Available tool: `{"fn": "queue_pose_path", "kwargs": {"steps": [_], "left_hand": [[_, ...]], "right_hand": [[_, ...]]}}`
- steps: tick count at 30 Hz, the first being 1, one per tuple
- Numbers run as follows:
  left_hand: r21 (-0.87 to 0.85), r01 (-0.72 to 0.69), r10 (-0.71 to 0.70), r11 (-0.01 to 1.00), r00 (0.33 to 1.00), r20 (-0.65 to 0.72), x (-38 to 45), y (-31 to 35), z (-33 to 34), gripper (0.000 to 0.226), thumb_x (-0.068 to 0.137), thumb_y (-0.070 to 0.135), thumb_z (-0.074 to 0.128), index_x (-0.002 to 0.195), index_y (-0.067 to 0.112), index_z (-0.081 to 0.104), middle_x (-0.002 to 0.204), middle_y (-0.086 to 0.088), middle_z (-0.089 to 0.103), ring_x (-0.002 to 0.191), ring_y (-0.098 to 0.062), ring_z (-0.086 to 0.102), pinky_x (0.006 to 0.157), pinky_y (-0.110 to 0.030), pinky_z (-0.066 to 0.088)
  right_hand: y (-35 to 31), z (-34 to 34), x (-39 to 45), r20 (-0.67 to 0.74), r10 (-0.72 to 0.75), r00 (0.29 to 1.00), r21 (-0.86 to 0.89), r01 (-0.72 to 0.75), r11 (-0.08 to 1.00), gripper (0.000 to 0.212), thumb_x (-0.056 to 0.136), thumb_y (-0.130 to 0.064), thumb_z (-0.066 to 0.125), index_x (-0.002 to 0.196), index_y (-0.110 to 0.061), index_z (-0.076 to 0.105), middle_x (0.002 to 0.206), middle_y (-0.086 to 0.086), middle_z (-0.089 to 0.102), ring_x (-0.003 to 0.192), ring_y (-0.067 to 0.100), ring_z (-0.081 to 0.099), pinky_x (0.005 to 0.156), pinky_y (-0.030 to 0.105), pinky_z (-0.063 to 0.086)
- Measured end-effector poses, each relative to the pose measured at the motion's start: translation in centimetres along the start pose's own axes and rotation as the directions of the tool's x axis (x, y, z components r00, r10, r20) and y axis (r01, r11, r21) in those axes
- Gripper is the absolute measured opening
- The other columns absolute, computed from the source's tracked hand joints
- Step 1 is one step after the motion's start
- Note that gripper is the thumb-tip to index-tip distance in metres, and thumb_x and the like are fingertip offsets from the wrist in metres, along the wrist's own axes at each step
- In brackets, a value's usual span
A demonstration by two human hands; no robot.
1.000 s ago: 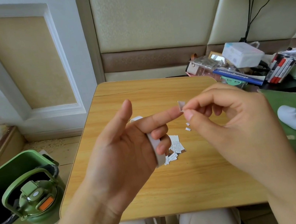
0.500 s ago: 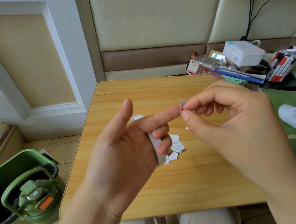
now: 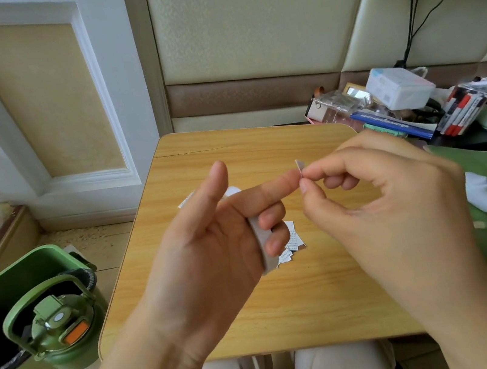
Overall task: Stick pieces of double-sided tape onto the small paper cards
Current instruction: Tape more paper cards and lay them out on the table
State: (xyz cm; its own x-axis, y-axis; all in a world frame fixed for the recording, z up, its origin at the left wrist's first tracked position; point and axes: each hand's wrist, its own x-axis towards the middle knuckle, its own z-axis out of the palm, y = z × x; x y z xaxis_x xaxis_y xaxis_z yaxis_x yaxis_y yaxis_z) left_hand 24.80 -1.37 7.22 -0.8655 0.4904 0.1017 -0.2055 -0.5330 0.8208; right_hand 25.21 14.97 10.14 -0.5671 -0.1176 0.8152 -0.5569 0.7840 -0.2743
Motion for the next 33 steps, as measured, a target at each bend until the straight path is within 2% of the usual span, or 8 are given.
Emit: {"fn": "queue_pose_path", "kwargs": {"steps": [3,5,11,16,21,28,31,33], "left_hand": [[-0.009,0.001,-0.001,1.000,1.000,-0.006,0.01,0.11,-0.04,0.065,0.081,0.056,0.040,0.111,0.008,0.071,0.070,0.003,0.043,0.063,-0.014,0.040,0.077,-0.034,0.028],[-0.018,0.002,-0.003,1.000,1.000,-0.005,0.05,0.16,-0.17,0.065,0.081,0.056,0.039,0.111,0.007,0.071,0.070,0.003,0.043,0.063,-0.014,0.040,0.077,-0.033,0.029],[-0.024,0.000,0.001,1.000,1.000,0.020,0.15,0.12,-0.43,0.066,0.084,0.057,0.035,0.112,0.008,0.070,0.071,0.005,0.044,0.064,-0.013,0.040,0.077,-0.034,0.027],[-0.058,-0.001,0.004,0.998,0.999,0.046,0.20,0.20,-0.53,0.067,0.086,0.057,0.034,0.115,0.006,0.068,0.071,0.004,0.044,0.065,-0.014,0.041,0.076,-0.035,0.026],[-0.016,-0.007,0.008,1.000,0.999,0.032,0.12,0.22,-0.40,0.067,0.085,0.057,0.034,0.116,0.008,0.068,0.072,0.004,0.043,0.065,-0.014,0.040,0.077,-0.034,0.028],[0.062,-0.012,0.013,0.998,1.000,-0.017,-0.18,0.29,0.18,0.065,0.078,0.058,0.040,0.111,0.012,0.071,0.071,0.004,0.041,0.065,-0.015,0.036,0.076,-0.033,0.029],[0.113,-0.008,0.014,0.994,0.999,-0.048,-0.19,0.28,0.33,0.065,0.077,0.059,0.039,0.108,0.014,0.073,0.070,0.004,0.041,0.065,-0.015,0.036,0.076,-0.033,0.029],[0.103,-0.010,0.016,0.995,0.999,-0.050,-0.21,0.31,0.30,0.064,0.077,0.058,0.040,0.106,0.013,0.074,0.069,0.004,0.041,0.065,-0.015,0.036,0.076,-0.033,0.028]], "right_hand": [[-0.07,-0.10,0.11,0.040,0.062,0.997,0.072,-0.065,0.995,0.003,0.072,-0.015,0.070,0.072,-0.017,0.071,0.067,-0.004,0.057,0.065,0.010,0.049,0.065,0.009,0.037],[0.04,-0.14,0.19,0.073,0.094,0.993,0.132,-0.103,0.986,0.004,0.072,-0.015,0.069,0.071,-0.019,0.071,0.067,-0.007,0.057,0.066,0.010,0.050,0.065,0.008,0.035],[0.41,-0.16,0.27,0.119,0.129,0.985,0.248,-0.155,0.956,0.007,0.072,-0.011,0.069,0.071,-0.017,0.071,0.067,-0.007,0.057,0.067,0.013,0.052,0.065,0.011,0.036],[0.69,-0.13,0.30,0.143,0.159,0.977,0.330,-0.198,0.923,0.009,0.074,-0.013,0.070,0.074,-0.022,0.071,0.068,-0.006,0.060,0.067,0.017,0.054,0.063,0.022,0.040],[0.38,-0.35,0.26,0.099,0.082,0.992,0.186,-0.099,0.978,0.003,0.076,-0.016,0.071,0.076,-0.018,0.073,0.068,-0.003,0.059,0.066,0.013,0.053,0.064,0.012,0.038],[0.21,-0.48,0.22,0.052,-0.057,0.997,-0.017,0.058,0.998,0.005,0.079,-0.013,0.070,0.075,-0.012,0.074,0.068,0.001,0.060,0.066,0.015,0.054,0.062,0.028,0.044],[-0.05,-0.33,0.12,0.035,-0.053,0.998,-0.074,0.055,0.996,0.005,0.077,-0.013,0.070,0.073,-0.014,0.073,0.067,0.000,0.059,0.066,0.014,0.051,0.061,0.025,0.042],[-0.19,-0.31,0.12,0.042,-0.007,0.999,-0.028,0.008,1.000,0.004,0.074,-0.014,0.070,0.071,-0.016,0.072,0.066,-0.002,0.058,0.065,0.012,0.050,0.061,0.021,0.042]]}}
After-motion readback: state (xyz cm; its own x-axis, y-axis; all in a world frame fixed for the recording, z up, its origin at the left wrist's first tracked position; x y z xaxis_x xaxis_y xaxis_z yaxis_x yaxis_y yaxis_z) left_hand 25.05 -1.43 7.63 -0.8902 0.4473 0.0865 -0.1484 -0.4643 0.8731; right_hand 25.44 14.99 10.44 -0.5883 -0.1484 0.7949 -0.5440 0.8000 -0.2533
